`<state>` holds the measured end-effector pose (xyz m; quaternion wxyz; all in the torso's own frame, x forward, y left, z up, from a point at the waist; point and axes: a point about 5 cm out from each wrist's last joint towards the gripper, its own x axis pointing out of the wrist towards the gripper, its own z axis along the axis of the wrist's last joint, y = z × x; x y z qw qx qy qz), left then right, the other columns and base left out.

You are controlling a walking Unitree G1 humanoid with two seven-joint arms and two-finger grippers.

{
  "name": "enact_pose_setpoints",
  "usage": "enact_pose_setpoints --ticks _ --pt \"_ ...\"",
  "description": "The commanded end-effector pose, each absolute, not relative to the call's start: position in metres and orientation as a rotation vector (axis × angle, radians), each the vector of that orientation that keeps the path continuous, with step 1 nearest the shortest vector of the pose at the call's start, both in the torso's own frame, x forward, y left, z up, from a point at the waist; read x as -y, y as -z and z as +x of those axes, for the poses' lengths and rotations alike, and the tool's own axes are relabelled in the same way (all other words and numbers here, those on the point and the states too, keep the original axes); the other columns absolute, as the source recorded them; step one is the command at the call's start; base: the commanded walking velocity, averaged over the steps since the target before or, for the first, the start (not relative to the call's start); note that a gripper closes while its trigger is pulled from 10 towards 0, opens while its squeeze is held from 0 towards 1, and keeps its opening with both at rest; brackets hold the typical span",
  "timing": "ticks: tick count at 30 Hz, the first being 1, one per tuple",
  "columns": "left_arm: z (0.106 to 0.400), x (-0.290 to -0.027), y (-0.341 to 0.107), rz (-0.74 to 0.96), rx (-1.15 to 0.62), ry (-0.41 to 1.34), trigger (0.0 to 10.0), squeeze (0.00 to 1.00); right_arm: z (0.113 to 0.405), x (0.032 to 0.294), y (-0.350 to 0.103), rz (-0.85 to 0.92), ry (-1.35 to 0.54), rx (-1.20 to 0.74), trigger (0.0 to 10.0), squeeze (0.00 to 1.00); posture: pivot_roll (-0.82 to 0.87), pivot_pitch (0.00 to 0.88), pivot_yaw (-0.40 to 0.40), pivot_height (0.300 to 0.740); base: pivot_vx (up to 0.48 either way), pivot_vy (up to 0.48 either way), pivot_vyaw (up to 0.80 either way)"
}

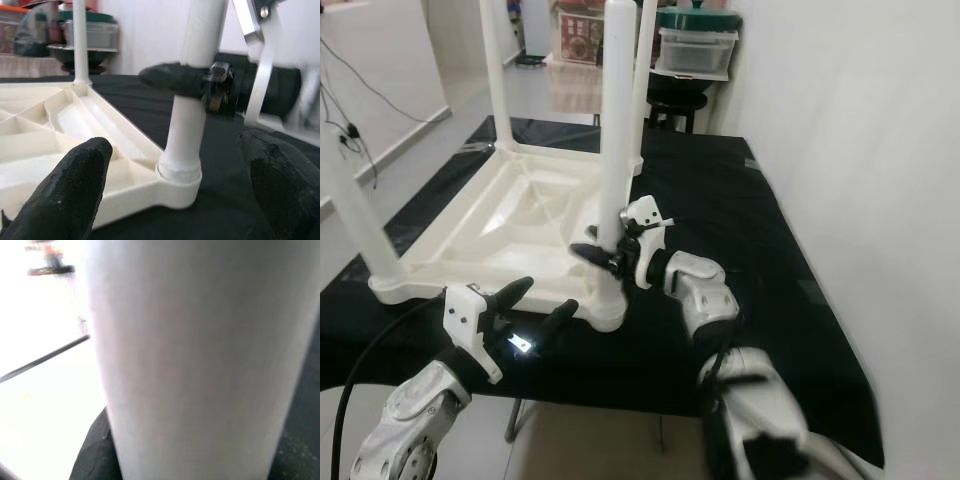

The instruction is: Building children table

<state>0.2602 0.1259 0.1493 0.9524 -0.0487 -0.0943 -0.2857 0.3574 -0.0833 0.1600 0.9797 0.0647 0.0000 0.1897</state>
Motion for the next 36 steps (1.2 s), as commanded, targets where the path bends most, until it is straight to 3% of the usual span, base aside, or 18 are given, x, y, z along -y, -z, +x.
enact_pose_setpoints --ticks 1,2,4,5,8,9,13,14,17,19,20,22,23,24,28,36 --pt "0.261 -0.126 -0.150 -0.100 0.186 0.588 10.0 0.00 0.343 0.075 -0.138 0.217 -0.328 -0.138 0.0 0.00 -0.03 0.000 -0.083 0.740 0.000 0.000 0.00" --pt "0.263 -0.127 -0.148 -0.096 0.177 0.595 10.0 0.00 0.343 0.062 -0.169 0.150 -0.493 0.064 0.0 0.00 -0.04 0.000 -0.062 0.740 0.000 0.000 0.00" --pt "0.264 -0.126 -0.147 -0.095 0.175 0.598 10.0 0.00 0.352 0.071 -0.162 0.137 -0.458 0.015 0.0 0.00 -0.03 0.000 -0.072 0.740 0.000 0.000 0.00" --pt "0.265 -0.123 -0.147 -0.091 0.170 0.610 10.0 0.00 0.359 0.082 -0.143 0.156 -0.397 -0.119 0.0 0.00 -0.01 0.000 -0.092 0.740 0.000 0.000 0.00" --pt "0.265 -0.123 -0.147 -0.079 0.167 0.618 10.0 0.00 0.360 0.077 -0.145 0.122 -0.420 -0.110 0.0 0.00 -0.01 0.000 -0.094 0.740 0.000 0.000 0.00" --pt "0.265 -0.123 -0.147 -0.077 0.169 0.610 10.0 0.00 0.359 0.073 -0.147 0.082 -0.444 -0.094 3.0 0.00 -0.01 0.000 -0.096 0.740 0.000 0.000 0.00" --pt "0.265 -0.123 -0.147 -0.077 0.172 0.602 10.0 0.00 0.357 0.070 -0.149 0.054 -0.455 -0.084 3.0 0.00 0.00 0.000 -0.099 0.740 0.000 0.000 0.00" --pt "0.265 -0.123 -0.147 -0.081 0.172 0.601 10.0 0.00 0.352 0.068 -0.151 0.051 -0.429 -0.083 10.0 1.00 0.00 0.000 -0.097 0.740 0.000 0.000 0.00" --pt "0.266 -0.122 -0.146 -0.084 0.168 0.607 10.0 0.00 0.347 0.065 -0.155 0.064 -0.471 -0.073 10.0 1.00 -0.01 0.000 -0.090 0.740 0.000 0.000 0.00" --pt "0.266 -0.121 -0.145 -0.089 0.161 0.618 10.0 0.00 0.342 0.058 -0.164 0.097 -0.645 -0.029 10.0 1.00 -0.01 0.000 -0.087 0.740 0.000 0.000 0.00" --pt "0.266 -0.121 -0.145 -0.089 0.161 0.618 10.0 0.00 0.342 0.058 -0.164 0.097 -0.645 -0.029 10.0 1.00 -0.01 0.000 -0.087 0.740 0.000 0.000 0.00" --pt "0.267 -0.120 -0.145 -0.091 0.160 0.620 10.0 0.00 0.343 0.058 -0.166 0.093 -0.725 -0.009 10.0 0.95 -0.01 0.000 -0.085 0.740 0.000 0.000 0.00" --pt "0.267 -0.120 -0.145 -0.092 0.159 0.622 10.0 0.00 0.345 0.059 -0.167 0.081 -0.812 -0.001 10.0 0.00 0.00 0.000 -0.088 0.740 0.000 0.000 0.00" --pt "0.267 -0.120 -0.145 -0.092 0.159 0.622 10.0 0.00 0.345 0.059 -0.167 0.081 -0.812 -0.001 10.0 0.00 0.00 0.000 -0.088 0.740 0.000 0.000 0.00" --pt "0.267 -0.121 -0.144 -0.096 0.158 0.619 10.0 0.00 0.348 0.075 -0.172 -0.018 -1.123 0.006 10.0 0.00 0.01 0.000 -0.097 0.740 0.000 0.000 0.00" --pt "0.265 -0.122 -0.143 -0.093 0.153 0.623 10.0 0.00 0.364 0.089 -0.183 0.013 -1.188 -0.034 10.0 0.00 0.02 0.000 -0.096 0.740 0.000 0.000 0.00"
